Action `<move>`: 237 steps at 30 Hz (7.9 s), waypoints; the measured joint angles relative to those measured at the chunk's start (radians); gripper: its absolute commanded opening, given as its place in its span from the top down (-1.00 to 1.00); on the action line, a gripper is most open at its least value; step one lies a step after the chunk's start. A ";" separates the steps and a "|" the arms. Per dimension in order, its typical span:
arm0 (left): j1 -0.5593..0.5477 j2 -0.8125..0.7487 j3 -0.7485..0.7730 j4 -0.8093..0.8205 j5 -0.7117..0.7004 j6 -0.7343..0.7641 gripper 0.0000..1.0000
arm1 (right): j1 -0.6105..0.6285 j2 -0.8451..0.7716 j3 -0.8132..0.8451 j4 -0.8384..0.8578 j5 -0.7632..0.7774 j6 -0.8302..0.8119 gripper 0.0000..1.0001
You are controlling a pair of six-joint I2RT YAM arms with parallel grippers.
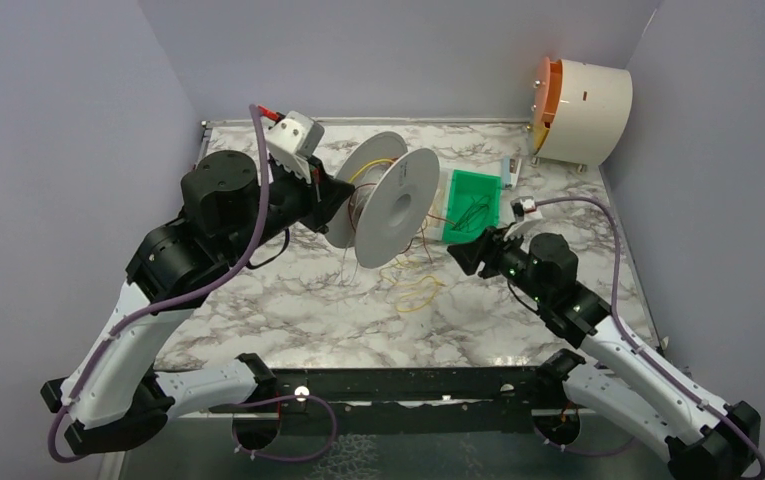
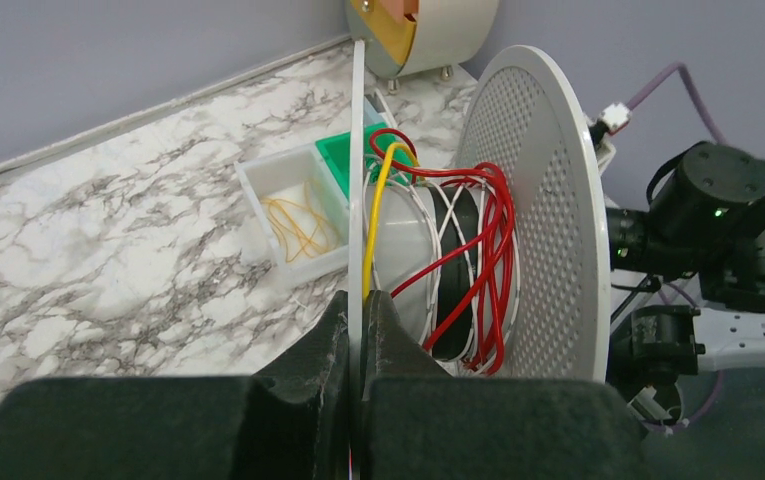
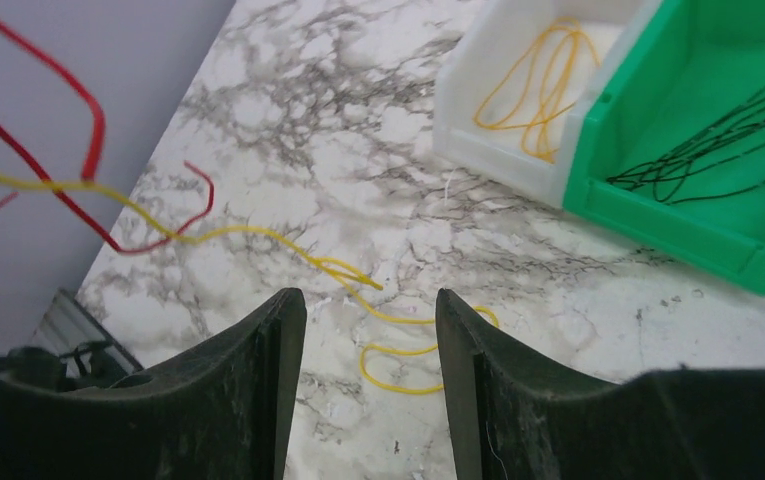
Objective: Wrap the cables
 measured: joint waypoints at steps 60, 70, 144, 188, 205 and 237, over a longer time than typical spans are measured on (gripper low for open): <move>0.000 0.048 0.177 0.006 -0.052 -0.128 1.00 | 0.211 0.693 -0.211 1.372 -0.661 -0.566 0.98; 0.000 0.087 0.153 0.043 -0.182 -0.108 1.00 | 0.262 0.187 -0.225 1.001 -0.697 -0.601 0.98; -0.091 -0.050 -0.632 0.272 -0.225 0.118 1.00 | 0.564 0.473 0.874 -0.475 0.317 -0.822 0.98; -0.092 -0.390 -0.587 0.114 0.126 0.100 1.00 | 0.151 0.375 0.043 0.243 0.292 -0.544 0.24; -0.092 -0.294 -0.431 0.115 0.080 0.038 1.00 | 0.139 0.264 0.005 0.127 0.185 -0.311 -0.21; -0.092 -0.146 -0.137 0.109 0.033 -0.105 1.00 | 0.138 0.429 -0.183 0.595 -0.321 -0.255 -0.28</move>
